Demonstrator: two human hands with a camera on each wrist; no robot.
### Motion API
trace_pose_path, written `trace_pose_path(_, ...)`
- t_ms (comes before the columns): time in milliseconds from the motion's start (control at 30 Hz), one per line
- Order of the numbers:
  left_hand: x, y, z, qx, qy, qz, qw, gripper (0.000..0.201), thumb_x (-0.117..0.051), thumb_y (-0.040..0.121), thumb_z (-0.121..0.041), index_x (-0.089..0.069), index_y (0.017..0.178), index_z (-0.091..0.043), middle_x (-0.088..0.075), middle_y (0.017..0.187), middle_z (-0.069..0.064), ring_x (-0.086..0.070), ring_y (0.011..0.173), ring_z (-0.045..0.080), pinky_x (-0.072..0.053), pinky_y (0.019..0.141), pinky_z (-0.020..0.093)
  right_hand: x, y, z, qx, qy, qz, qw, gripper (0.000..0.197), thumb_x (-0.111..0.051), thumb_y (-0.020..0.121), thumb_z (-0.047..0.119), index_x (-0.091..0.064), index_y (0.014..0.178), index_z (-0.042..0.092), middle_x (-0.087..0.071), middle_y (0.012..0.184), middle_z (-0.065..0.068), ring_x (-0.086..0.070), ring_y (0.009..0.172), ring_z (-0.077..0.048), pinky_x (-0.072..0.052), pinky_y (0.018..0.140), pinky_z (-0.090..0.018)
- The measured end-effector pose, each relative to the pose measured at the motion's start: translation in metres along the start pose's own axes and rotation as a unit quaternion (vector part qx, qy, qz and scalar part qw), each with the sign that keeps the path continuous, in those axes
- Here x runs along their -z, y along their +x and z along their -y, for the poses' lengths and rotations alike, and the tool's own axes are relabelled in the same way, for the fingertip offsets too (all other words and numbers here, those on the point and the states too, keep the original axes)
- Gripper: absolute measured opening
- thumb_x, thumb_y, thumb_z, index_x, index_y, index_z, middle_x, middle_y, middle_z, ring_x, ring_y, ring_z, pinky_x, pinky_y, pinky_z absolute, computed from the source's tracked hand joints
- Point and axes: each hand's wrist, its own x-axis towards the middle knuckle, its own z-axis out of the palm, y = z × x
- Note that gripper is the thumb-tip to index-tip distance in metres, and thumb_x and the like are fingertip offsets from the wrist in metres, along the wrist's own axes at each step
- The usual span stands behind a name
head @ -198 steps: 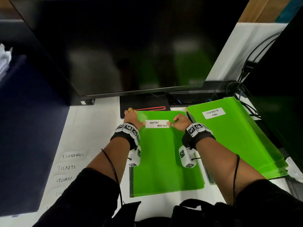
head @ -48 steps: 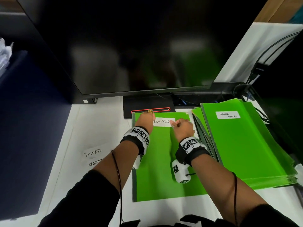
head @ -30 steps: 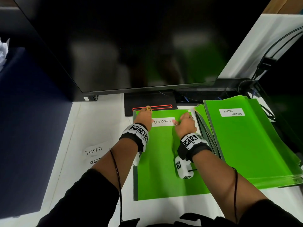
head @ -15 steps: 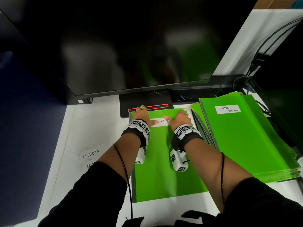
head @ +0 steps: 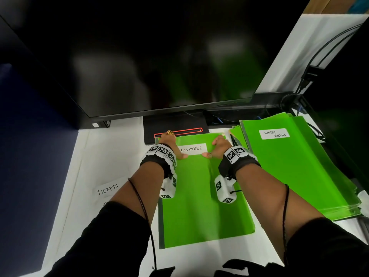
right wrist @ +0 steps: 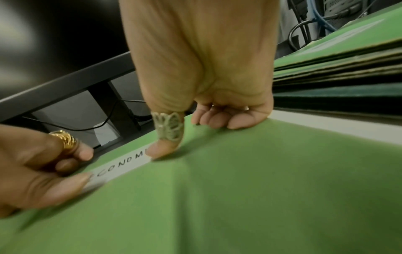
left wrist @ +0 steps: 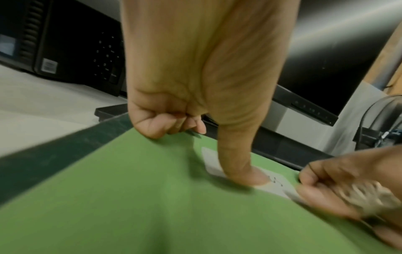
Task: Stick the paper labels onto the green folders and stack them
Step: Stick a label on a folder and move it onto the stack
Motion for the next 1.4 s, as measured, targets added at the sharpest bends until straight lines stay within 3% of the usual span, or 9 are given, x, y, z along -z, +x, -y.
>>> trace_pose_path(167, -0.011, 0.001, -0.007, 0.018, 0.024, -0.026, 0.999, 0.114, -0.058, 0.07, -0.073, -0.017, 0.146, 0.001, -0.023, 0.148, 0.02, -0.035, 0.134, 0.033, -0.04, 0.105, 0.036, -0.009, 0.004, 0.005, -0.012, -0.047, -0.004, 0.999, 0.114, -0.066, 0.066, 0.069, -0.022, 0.145, 0.001, -0.023, 0.153, -0.013, -0.033, 0.138, -0.029, -0.034, 0.112, -0.04)
trace_pose_path(500, -0.008, 0.002, -0.001, 0.009, 0.001, -0.023, 1.0, 0.074, -0.068, 0.084, -0.034, -0.032, 0.14, -0.001, -0.032, 0.142, 0.018, -0.042, 0.128, 0.03, -0.039, 0.104, 0.035, 0.005, 0.001, 0.002, -0.005, -0.02, -0.01, 1.0, 0.061, -0.061, 0.088, 0.04, -0.04, 0.132, 0.003, -0.045, 0.138, -0.011, -0.046, 0.126, -0.027, -0.039, 0.104, -0.034)
trace_pose_path(633, -0.008, -0.003, 0.002, -0.005, -0.011, -0.061, 0.998, 0.044, -0.048, 0.097, -0.02, -0.041, 0.133, 0.004, -0.035, 0.141, 0.021, -0.039, 0.13, 0.029, -0.036, 0.106, 0.034, 0.0, 0.001, 0.011, -0.046, 0.007, -0.004, 0.999, 0.103, -0.049, 0.079, 0.072, -0.014, 0.147, 0.003, -0.033, 0.15, -0.017, -0.04, 0.133, -0.035, -0.038, 0.107, -0.043)
trace_pose_path(733, -0.008, -0.002, 0.0, 0.016, -0.028, -0.052, 0.998, 0.072, -0.041, 0.094, -0.052, -0.031, 0.14, 0.002, -0.027, 0.148, 0.022, -0.04, 0.131, 0.033, -0.04, 0.103, 0.039, -0.011, 0.0, 0.019, -0.055, -0.024, -0.045, 0.997, 0.113, -0.05, 0.076, 0.074, -0.004, 0.149, 0.001, -0.027, 0.152, -0.02, -0.037, 0.135, -0.037, -0.038, 0.107, -0.044)
trace_pose_path(800, -0.01, -0.001, -0.004, 0.025, -0.01, -0.044, 0.999, 0.098, -0.043, 0.081, -0.072, -0.024, 0.145, 0.0, -0.024, 0.151, 0.02, -0.041, 0.132, 0.033, -0.044, 0.101, 0.039, -0.014, 0.001, 0.019, -0.056, -0.014, -0.069, 0.996, 0.104, -0.053, 0.08, 0.067, -0.011, 0.147, 0.0, -0.037, 0.147, -0.019, -0.042, 0.131, -0.036, -0.041, 0.104, -0.043)
trace_pose_path(867, -0.012, 0.0, -0.007, 0.023, 0.027, -0.053, 0.998, 0.103, -0.046, 0.076, -0.076, -0.026, 0.144, 0.0, -0.028, 0.15, 0.019, -0.047, 0.126, 0.031, -0.049, 0.096, 0.036, -0.013, 0.003, 0.018, -0.056, 0.007, -0.077, 0.995, 0.089, -0.055, 0.083, 0.061, -0.026, 0.142, 0.001, -0.051, 0.134, -0.017, -0.051, 0.122, -0.034, -0.045, 0.098, -0.041)
trace_pose_path(1000, -0.009, 0.004, -0.008, 0.031, 0.004, -0.063, 0.998, 0.076, -0.049, 0.087, -0.059, -0.038, 0.135, -0.001, -0.045, 0.135, 0.016, -0.052, 0.117, 0.028, -0.047, 0.091, 0.034, -0.01, 0.004, 0.016, -0.044, 0.012, -0.079, 0.996, 0.064, -0.055, 0.088, 0.052, -0.041, 0.126, 0.003, -0.06, 0.119, -0.015, -0.058, 0.11, -0.032, -0.047, 0.087, -0.038)
trace_pose_path(1233, -0.009, 0.006, -0.006, 0.024, -0.006, -0.041, 0.999, 0.058, -0.059, 0.089, -0.037, -0.041, 0.132, -0.002, -0.041, 0.135, 0.017, -0.048, 0.121, 0.03, -0.044, 0.098, 0.035, 0.003, 0.008, 0.012, -0.037, -0.055, -0.016, 0.998, 0.069, -0.052, 0.087, 0.057, -0.046, 0.125, -0.001, -0.051, 0.132, -0.014, -0.053, 0.117, -0.031, -0.043, 0.09, -0.037)
trace_pose_path(1400, -0.011, 0.007, -0.004, 0.034, -0.014, -0.023, 0.999, 0.052, -0.064, 0.085, -0.025, -0.048, 0.131, -0.008, -0.035, 0.136, 0.015, -0.047, 0.121, 0.029, -0.044, 0.098, 0.035, 0.011, 0.004, 0.005, -0.011, -0.129, 0.011, 0.992, 0.061, -0.055, 0.089, 0.049, -0.047, 0.13, 0.004, -0.044, 0.139, -0.009, -0.042, 0.13, -0.027, -0.027, 0.114, -0.038)
